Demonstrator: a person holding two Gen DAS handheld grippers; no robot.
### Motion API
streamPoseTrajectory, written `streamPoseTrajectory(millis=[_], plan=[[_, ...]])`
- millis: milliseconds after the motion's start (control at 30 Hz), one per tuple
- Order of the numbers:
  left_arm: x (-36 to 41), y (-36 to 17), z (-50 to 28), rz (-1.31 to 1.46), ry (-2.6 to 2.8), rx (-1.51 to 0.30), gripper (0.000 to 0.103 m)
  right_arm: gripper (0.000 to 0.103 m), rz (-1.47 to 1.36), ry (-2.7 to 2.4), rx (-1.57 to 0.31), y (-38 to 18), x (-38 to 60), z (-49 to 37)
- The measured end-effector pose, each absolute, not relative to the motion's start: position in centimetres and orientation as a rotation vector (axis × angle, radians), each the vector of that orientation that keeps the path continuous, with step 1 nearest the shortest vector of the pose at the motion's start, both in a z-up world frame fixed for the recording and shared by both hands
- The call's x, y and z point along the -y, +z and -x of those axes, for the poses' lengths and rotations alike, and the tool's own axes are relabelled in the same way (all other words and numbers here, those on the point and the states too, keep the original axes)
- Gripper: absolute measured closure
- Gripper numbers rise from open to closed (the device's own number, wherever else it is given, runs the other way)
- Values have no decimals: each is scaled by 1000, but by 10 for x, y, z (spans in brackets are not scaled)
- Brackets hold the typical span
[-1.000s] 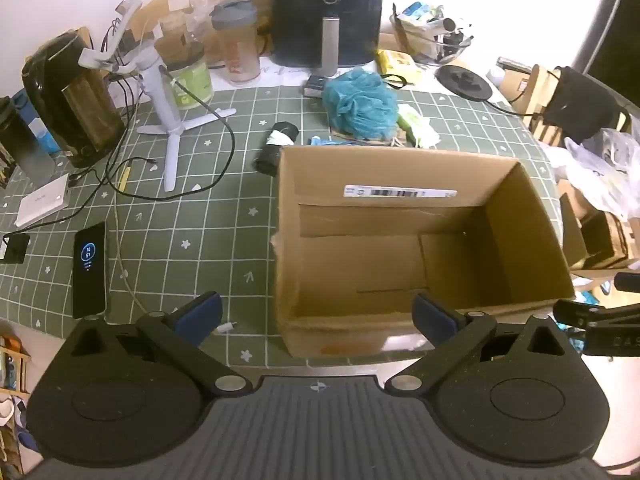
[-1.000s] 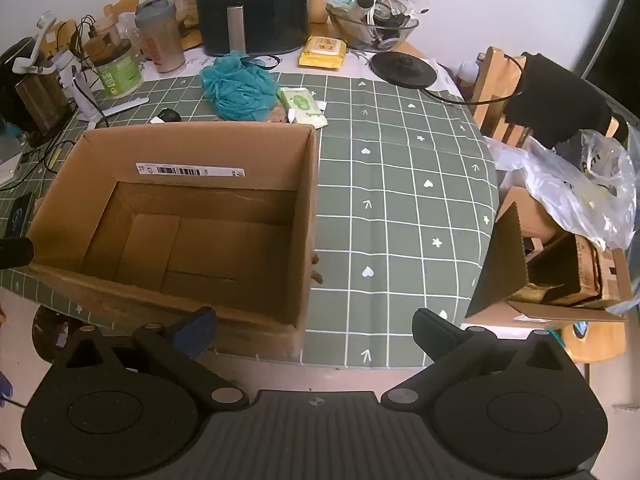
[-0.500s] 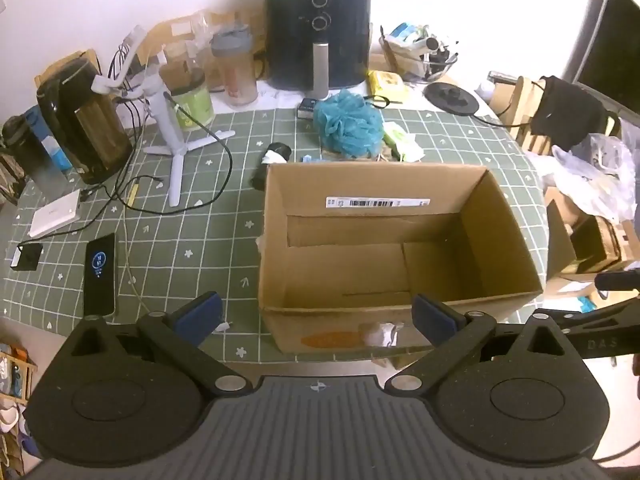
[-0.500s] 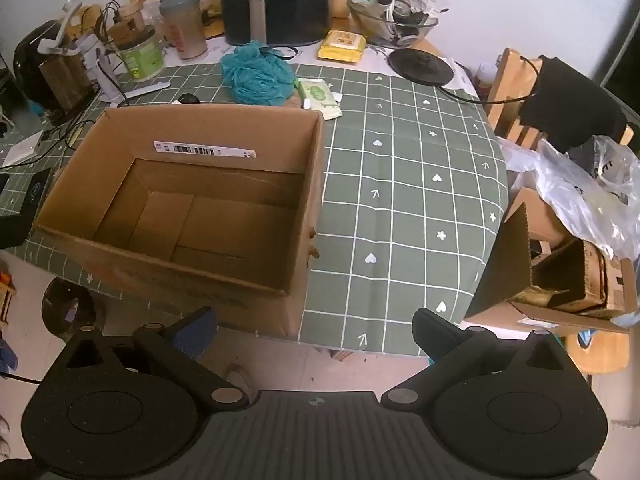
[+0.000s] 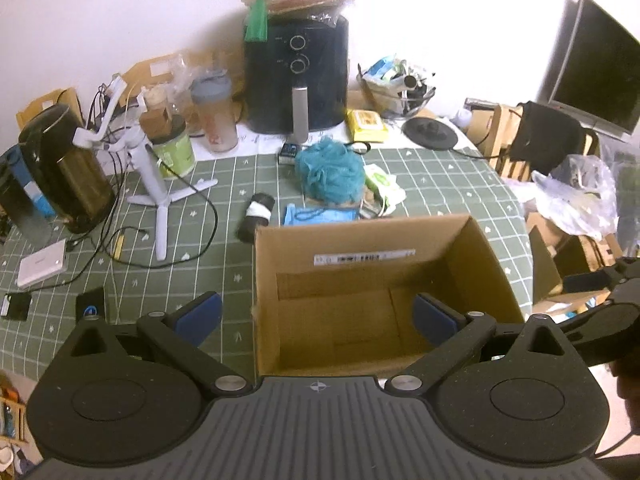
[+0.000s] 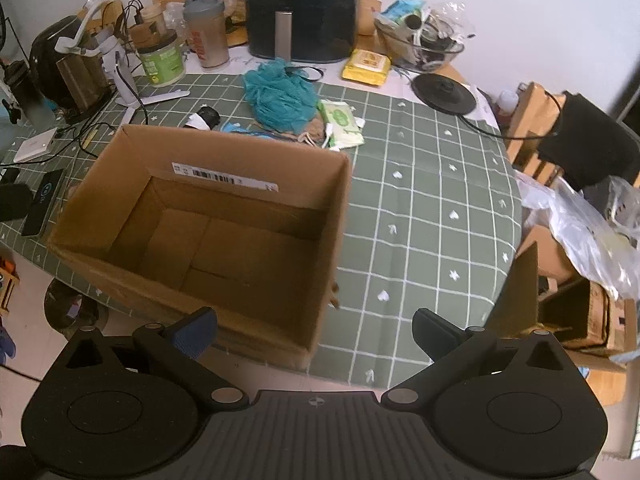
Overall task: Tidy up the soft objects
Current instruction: 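Move both grippers from the cardboard box toward the items on the table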
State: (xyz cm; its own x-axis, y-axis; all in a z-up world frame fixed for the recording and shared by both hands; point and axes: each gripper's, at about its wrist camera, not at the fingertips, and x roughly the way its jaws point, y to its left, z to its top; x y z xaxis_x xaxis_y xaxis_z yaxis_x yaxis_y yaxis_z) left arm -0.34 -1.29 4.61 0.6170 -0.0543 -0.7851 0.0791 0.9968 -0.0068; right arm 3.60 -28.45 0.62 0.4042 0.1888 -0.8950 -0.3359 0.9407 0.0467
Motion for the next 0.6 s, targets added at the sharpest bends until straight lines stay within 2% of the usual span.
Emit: streamPoseTrajectory(millis=[600], plan=[[-38, 15, -16, 15, -218, -982, 0, 0, 19, 180, -1102, 2, 268, -42]])
